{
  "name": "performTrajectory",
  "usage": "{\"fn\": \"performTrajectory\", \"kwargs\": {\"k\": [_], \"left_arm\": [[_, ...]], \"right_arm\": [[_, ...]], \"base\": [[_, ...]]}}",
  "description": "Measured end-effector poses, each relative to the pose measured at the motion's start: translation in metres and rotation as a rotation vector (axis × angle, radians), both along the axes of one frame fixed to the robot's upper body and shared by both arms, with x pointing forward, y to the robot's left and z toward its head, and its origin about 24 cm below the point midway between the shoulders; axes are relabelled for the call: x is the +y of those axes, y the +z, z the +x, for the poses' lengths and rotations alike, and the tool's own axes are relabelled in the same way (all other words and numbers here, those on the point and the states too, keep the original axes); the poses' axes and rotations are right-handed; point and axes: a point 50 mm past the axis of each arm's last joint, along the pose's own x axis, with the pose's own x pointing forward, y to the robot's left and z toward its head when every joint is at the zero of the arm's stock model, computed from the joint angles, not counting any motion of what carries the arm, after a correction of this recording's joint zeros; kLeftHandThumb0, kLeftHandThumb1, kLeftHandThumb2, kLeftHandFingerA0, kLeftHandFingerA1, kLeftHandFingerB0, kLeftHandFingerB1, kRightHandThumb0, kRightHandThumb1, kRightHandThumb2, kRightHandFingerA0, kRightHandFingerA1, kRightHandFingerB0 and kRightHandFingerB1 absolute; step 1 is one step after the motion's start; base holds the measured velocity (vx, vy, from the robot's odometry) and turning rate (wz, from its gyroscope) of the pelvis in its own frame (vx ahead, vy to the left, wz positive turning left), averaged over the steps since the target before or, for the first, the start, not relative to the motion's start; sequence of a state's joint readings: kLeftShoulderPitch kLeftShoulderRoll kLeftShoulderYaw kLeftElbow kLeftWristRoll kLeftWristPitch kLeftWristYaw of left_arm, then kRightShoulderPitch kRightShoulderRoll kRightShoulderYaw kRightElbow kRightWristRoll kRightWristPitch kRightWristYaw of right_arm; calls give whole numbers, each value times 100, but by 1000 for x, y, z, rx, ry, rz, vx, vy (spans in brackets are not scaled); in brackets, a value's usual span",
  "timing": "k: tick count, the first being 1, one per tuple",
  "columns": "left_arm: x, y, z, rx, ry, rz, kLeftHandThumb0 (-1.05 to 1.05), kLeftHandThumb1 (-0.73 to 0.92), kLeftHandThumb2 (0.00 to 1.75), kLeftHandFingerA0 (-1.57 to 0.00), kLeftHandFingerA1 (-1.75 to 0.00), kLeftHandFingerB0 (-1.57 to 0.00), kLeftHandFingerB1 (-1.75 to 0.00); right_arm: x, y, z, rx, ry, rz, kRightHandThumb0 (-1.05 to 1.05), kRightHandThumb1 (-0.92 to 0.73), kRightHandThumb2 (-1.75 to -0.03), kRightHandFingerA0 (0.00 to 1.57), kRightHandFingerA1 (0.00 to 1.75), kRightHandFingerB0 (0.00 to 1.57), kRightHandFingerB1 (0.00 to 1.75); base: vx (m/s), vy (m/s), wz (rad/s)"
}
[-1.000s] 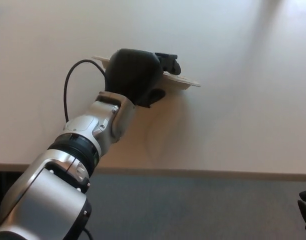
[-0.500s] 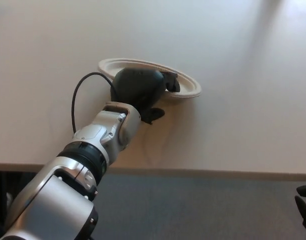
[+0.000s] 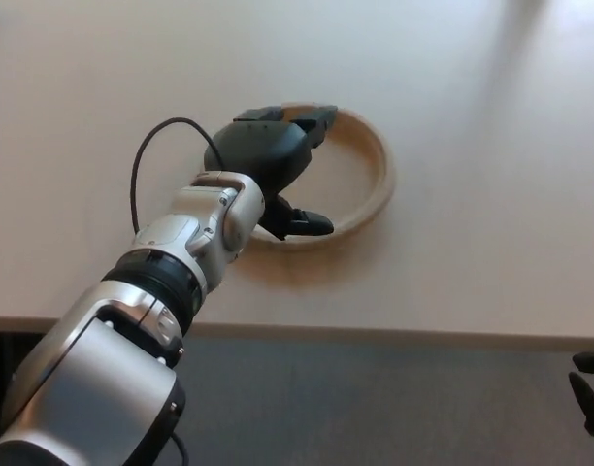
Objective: A person passes a plate to the robot and the robot grabs it with its left hand and places it at the centre of the table infront of it
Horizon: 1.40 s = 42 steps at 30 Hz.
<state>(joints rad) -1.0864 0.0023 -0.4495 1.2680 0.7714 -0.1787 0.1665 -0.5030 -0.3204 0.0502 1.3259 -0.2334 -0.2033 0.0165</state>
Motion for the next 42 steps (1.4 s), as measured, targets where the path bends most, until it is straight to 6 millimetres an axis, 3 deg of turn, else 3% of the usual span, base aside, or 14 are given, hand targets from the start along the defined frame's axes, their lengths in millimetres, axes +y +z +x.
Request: {"fn": "performTrajectory", "kwargs": {"k": [2,3,7,8,9,10,13,15,19,20,27,31,41,42], "left_arm": [[-1,2,1,15,0,-4,-104,63,61,0,0,0,0],[-1,4,1,20,-2,-5,-104,61,64,0,0,0,0],[-7,21,6,13,-22,-14,-103,61,63,0,0,0,0],[-9,25,7,7,-29,-17,-101,62,60,0,0,0,0],[-10,29,7,2,-35,-20,-101,62,60,0,0,0,0],[-11,31,7,-1,-41,-25,-99,61,61,0,0,0,0],[-18,44,7,-41,-74,-51,-96,64,60,0,0,0,0],[-23,62,6,-111,-120,-84,-88,54,99,0,-8,0,-7],[-32,93,-2,-233,-193,-141,-82,50,94,-1,-16,-1,-16],[-33,100,-4,-259,-209,-157,-88,66,60,-5,-26,-5,-24],[-27,135,-26,-418,-285,-271,-33,28,87,-1,-49,-1,-46],[-16,137,-38,-462,-295,-330,-57,54,57,-17,-28,-20,-28],[48,96,-88,-475,-208,-499,-59,62,59,-28,-37,-31,-32],[53,91,-92,-470,-197,-509,-59,61,59,-28,-37,-31,-32]], "right_arm": [[0,0,0,0,1,1,-87,-80,-64,29,60,30,47],[0,0,0,0,1,1,-86,-63,-109,35,66,20,53],[0,1,1,2,3,-2,-87,-63,-110,34,66,20,53],[1,1,2,3,3,-2,-87,-81,-64,28,61,29,47],[1,1,2,4,3,-2,-87,-81,-64,28,61,29,47],[1,1,2,4,3,-2,-87,-64,-109,31,64,22,54],[1,2,3,4,3,-3,-88,-64,-110,30,65,22,55],[1,2,3,5,3,-2,-87,-64,-110,30,64,21,54],[1,2,3,7,4,-3,-85,-64,-109,31,64,21,53],[1,2,3,7,4,-2,-84,-64,-110,33,65,21,53],[1,2,3,6,4,-2,-88,-64,-111,30,65,22,55],[1,2,3,6,5,-1,-88,-64,-110,33,66,21,54],[2,1,3,8,6,0,-90,-63,-111,34,67,20,54],[2,1,3,8,7,0,-94,-82,-65,30,63,29,51]], "base": [[0,0,0],[0,0,0],[0,0,0],[0,0,0],[0,0,0],[0,0,0],[0,0,0],[0,0,0],[0,0,0],[0,0,0],[0,0,0],[0,0,0],[0,0,0],[0,0,0]]}}
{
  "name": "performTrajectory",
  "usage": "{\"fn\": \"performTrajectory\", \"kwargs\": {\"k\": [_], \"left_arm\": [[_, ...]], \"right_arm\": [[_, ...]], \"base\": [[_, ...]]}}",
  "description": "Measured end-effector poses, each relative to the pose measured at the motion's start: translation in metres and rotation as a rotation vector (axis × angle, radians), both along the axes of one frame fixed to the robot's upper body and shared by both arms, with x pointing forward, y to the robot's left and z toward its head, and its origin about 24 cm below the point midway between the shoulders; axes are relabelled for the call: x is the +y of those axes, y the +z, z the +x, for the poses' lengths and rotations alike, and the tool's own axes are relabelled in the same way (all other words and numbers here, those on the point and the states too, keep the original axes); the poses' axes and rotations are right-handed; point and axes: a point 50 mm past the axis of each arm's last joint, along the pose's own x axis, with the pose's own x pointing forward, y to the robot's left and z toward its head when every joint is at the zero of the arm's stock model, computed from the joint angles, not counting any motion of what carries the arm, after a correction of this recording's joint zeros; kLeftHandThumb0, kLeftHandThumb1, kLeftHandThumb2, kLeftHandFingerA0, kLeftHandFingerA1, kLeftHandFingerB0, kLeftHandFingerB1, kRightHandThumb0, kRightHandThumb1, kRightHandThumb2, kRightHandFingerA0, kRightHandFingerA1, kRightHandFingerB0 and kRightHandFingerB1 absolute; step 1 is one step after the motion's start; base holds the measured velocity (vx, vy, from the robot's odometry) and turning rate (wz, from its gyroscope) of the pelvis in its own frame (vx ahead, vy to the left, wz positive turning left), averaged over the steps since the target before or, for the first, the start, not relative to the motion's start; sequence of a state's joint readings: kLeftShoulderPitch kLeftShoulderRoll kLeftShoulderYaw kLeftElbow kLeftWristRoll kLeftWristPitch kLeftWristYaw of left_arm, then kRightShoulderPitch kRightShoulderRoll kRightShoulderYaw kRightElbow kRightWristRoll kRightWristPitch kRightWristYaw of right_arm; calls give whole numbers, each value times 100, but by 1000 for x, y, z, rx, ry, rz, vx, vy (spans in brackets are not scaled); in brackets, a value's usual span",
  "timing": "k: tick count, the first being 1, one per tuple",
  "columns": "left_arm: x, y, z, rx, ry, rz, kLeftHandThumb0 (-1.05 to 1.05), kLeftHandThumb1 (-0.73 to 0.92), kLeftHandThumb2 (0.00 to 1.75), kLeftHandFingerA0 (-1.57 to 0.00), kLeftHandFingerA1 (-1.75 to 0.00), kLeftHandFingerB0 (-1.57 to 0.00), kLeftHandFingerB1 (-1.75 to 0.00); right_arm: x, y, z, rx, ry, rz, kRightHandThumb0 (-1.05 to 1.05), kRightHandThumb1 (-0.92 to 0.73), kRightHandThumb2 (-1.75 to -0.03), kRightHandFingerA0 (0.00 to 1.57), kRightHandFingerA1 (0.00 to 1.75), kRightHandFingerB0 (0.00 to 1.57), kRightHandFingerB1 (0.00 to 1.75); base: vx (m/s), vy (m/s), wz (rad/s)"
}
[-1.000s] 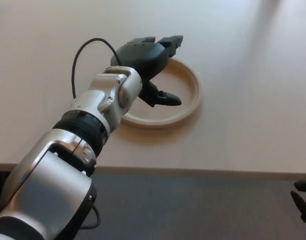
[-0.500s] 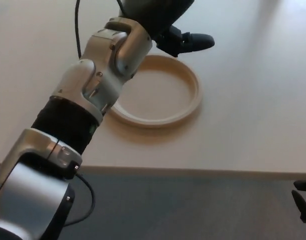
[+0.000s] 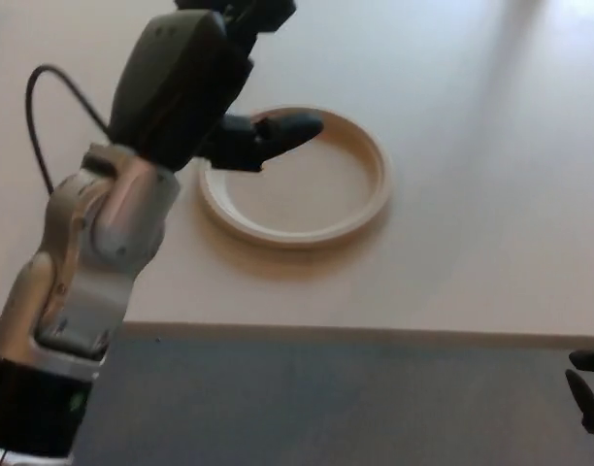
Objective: A person passes a plate to the robot and the robot grabs it with its left hand and places it at the centre of the table infront of it
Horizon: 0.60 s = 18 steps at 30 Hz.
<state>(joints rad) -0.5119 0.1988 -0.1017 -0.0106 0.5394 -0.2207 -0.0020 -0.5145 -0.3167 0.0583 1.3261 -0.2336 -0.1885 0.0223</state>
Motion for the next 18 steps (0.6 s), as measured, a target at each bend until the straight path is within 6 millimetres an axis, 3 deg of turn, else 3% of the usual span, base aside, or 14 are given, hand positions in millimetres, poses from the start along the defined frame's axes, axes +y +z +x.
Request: {"fn": "performTrajectory", "kwargs": {"k": [10,18], "left_arm": [[59,-61,-76,158,111,-98,-63,66,59,-31,-38,-30,-31],[86,-98,-140,326,179,-127,-65,70,61,-29,-42,-26,-33]], "right_arm": [[2,-7,-9,11,22,6,-93,-82,-66,30,60,30,47],[3,-29,-46,36,73,40,-87,-83,-65,32,62,29,47]], "base": [[0,0,0],[0,0,0]]}}
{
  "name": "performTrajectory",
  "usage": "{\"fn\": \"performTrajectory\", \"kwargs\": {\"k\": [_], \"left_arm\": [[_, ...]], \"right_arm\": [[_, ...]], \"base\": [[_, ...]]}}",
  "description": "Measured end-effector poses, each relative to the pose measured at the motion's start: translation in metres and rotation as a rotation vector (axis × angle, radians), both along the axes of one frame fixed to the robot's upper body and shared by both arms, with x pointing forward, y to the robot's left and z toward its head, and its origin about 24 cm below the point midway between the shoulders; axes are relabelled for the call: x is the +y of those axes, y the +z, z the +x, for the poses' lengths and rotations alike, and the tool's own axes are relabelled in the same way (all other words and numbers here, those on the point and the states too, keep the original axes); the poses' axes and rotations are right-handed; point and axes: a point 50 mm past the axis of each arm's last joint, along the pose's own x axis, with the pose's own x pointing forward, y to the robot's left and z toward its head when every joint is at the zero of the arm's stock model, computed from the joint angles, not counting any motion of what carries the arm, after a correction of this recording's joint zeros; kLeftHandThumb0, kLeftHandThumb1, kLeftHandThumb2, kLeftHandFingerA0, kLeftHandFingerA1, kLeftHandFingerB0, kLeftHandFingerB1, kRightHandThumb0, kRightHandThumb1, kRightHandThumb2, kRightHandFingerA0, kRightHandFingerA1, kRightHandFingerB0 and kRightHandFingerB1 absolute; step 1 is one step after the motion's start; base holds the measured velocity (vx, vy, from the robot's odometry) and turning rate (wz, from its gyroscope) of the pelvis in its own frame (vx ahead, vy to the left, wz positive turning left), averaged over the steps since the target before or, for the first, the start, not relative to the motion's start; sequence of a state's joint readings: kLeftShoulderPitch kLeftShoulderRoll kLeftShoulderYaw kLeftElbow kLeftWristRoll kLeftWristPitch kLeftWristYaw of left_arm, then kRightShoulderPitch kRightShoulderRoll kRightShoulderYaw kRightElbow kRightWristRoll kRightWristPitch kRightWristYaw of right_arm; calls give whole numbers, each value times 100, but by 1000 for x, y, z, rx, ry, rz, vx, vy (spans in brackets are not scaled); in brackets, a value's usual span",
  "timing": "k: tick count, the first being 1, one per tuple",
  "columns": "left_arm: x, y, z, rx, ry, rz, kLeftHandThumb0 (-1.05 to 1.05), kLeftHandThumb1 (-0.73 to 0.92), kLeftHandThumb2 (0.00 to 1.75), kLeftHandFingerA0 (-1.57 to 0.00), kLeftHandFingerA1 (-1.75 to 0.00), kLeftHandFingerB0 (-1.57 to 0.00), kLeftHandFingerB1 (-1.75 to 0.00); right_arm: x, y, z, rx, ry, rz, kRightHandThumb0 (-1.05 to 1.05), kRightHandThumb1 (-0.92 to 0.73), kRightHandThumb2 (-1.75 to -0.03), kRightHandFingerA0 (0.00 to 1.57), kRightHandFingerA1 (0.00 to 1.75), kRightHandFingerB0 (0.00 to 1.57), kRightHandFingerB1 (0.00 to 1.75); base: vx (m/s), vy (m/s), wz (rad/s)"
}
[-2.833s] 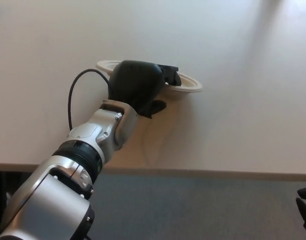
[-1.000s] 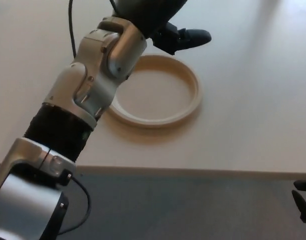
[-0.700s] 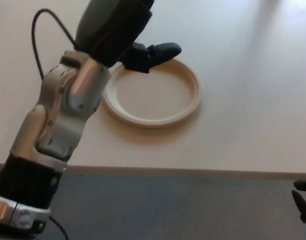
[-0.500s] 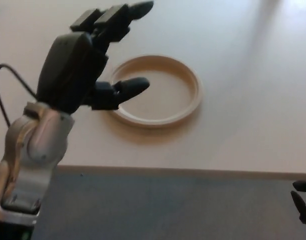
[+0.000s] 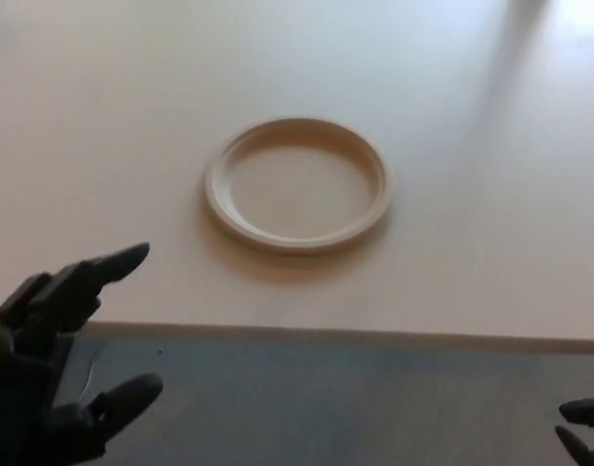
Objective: A person passes a plate to the robot and the robot grabs it with its left hand and places it at the centre of the table infront of it
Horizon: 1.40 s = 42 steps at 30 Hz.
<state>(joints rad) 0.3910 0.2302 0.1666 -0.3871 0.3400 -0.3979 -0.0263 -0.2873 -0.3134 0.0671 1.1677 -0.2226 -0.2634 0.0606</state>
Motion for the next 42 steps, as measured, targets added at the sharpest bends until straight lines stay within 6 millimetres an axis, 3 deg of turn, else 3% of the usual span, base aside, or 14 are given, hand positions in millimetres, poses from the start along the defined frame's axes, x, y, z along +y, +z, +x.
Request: {"fn": "performTrajectory", "kwargs": {"k": [5,10,16,20,26,27,28,37,38,41,42], "left_arm": [[8,-16,-32,88,8,-30,-66,70,61,-29,-41,-26,-33],[12,-28,-50,144,5,-61,-67,70,61,-28,-39,-24,-32],[20,-47,-60,194,10,-103,-68,70,59,-30,-35,-32,-32],[31,-70,-62,265,37,-121,-70,82,65,-33,-38,-27,-32],[50,-104,-52,484,9,27,-77,90,67,-29,-36,-20,-29],[52,-108,-49,516,3,49,-80,75,97,-22,-45,-16,-40],[52,-110,-47,532,1,58,-74,92,68,-25,-34,-16,-28],[60,-138,-21,739,-1,192,-72,87,66,-25,-34,-19,-29],[62,-140,-18,753,5,201,-71,88,67,-25,-34,-19,-29],[68,-149,-10,819,42,231,-73,90,67,-27,-34,-19,-28],[69,-151,-9,830,47,234,-72,89,67,-27,-34,-18,-28]], "right_arm": [[2,-14,-35,27,42,28,-90,-84,-66,28,59,24,47],[3,-18,-56,57,82,34,-84,-87,-66,27,57,21,45],[1,-20,-68,100,112,45,-89,-87,-66,26,61,20,49],[-2,-20,-70,121,126,49,-89,-85,-67,23,61,17,48],[-2,-19,-69,136,134,61,-93,-84,-68,25,62,18,49],[-2,-19,-69,136,135,61,-93,-67,-100,21,61,18,55],[-2,-19,-69,136,135,62,-92,-83,-68,25,62,18,49],[-2,-20,-69,142,135,63,-87,-84,-66,23,58,19,46],[-2,-20,-69,142,135,63,-84,-64,-108,22,62,16,54],[-2,-19,-66,138,136,67,-85,-64,-109,21,61,16,54],[-2,-19,-65,137,136,68,-88,-85,-65,20,60,19,49]], "base": [[0,0,0],[0,0,0],[0,0,0],[0,0,0],[0,0,0],[0,0,0],[0,0,0],[0,0,0],[0,0,0],[0,0,0],[0,0,0]]}}
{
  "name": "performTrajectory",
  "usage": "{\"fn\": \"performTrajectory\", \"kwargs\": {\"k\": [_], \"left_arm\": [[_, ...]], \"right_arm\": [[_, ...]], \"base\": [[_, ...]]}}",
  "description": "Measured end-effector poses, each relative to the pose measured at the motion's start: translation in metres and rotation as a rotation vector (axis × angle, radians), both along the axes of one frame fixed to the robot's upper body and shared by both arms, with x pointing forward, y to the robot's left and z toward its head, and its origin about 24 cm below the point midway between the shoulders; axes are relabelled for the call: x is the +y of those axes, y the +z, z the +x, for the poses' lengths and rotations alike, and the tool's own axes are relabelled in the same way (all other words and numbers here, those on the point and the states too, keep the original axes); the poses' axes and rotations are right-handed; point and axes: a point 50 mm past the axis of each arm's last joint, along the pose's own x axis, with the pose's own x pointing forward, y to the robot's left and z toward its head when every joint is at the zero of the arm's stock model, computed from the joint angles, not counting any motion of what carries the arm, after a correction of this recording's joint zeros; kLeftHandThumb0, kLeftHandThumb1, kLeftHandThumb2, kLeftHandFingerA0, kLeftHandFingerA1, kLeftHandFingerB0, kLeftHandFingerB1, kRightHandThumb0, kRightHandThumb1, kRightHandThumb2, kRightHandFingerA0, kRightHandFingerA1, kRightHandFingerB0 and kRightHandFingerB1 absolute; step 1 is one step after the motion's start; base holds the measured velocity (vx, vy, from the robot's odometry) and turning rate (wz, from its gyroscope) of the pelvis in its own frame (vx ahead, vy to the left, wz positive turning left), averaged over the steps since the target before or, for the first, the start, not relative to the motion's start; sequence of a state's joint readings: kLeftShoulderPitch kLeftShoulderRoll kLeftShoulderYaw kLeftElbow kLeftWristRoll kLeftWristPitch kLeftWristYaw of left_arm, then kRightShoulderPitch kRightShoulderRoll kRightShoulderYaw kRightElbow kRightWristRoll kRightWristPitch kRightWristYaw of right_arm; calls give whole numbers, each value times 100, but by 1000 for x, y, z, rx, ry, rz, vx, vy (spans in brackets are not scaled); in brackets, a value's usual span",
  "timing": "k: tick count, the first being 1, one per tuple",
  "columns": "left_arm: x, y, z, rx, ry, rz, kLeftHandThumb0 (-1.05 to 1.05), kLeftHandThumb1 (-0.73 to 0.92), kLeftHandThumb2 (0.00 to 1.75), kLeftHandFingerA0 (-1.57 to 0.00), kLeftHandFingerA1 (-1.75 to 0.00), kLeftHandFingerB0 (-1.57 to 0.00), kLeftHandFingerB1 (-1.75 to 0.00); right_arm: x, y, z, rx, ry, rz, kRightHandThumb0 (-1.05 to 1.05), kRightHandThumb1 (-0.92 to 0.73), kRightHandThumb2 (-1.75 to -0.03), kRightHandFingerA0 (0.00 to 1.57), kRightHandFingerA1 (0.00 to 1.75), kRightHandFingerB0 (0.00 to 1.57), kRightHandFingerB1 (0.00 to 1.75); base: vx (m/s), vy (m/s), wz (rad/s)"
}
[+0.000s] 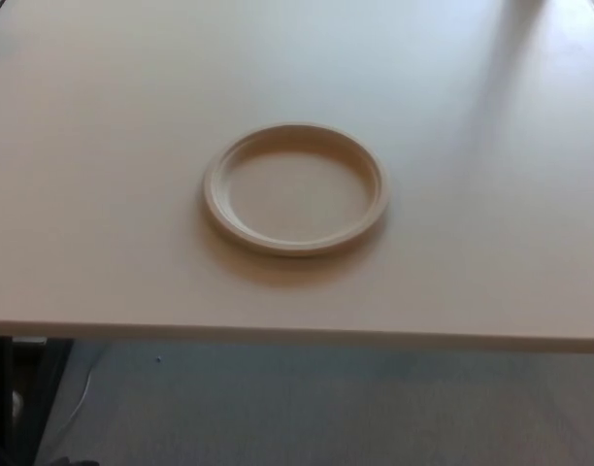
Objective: A person passes a plate to the robot and the robot grabs it with its left hand and places it at the centre of the table infront of it
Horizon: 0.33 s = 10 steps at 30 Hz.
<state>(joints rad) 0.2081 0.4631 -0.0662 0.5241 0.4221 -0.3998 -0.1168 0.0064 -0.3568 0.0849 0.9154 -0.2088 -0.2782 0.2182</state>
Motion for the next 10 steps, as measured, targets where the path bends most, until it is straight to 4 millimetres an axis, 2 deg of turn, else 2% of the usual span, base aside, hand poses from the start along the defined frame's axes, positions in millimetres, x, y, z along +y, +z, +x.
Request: {"fn": "performTrajectory", "kwargs": {"k": [1,2,4,5,10], "left_arm": [[3,-4,2,30,15,16,-72,89,67,-27,-34,-18,-28],[6,-7,1,54,26,29,-72,89,67,-25,-33,-17,-28],[11,-11,-2,98,49,51,-72,89,67,-24,-34,-17,-28],[13,-12,-3,109,55,56,-72,89,67,-24,-34,-17,-28],[18,-15,-6,158,83,75,-72,89,67,-26,-34,-17,-28]], "right_arm": [[0,1,2,-4,-3,3,-88,-85,-65,20,60,19,49],[-1,1,3,-4,-7,6,-84,-64,-108,21,61,16,54],[-2,2,4,-7,-17,11,-84,-63,-108,21,61,16,53],[-3,2,4,-8,-19,12,-89,-81,-66,21,59,18,46],[-3,3,6,-15,-24,19,-88,-80,-67,23,59,19,46]], "base": [[0,0,0],[0,0,0],[0,0,0],[0,0,0],[0,0,0]]}}
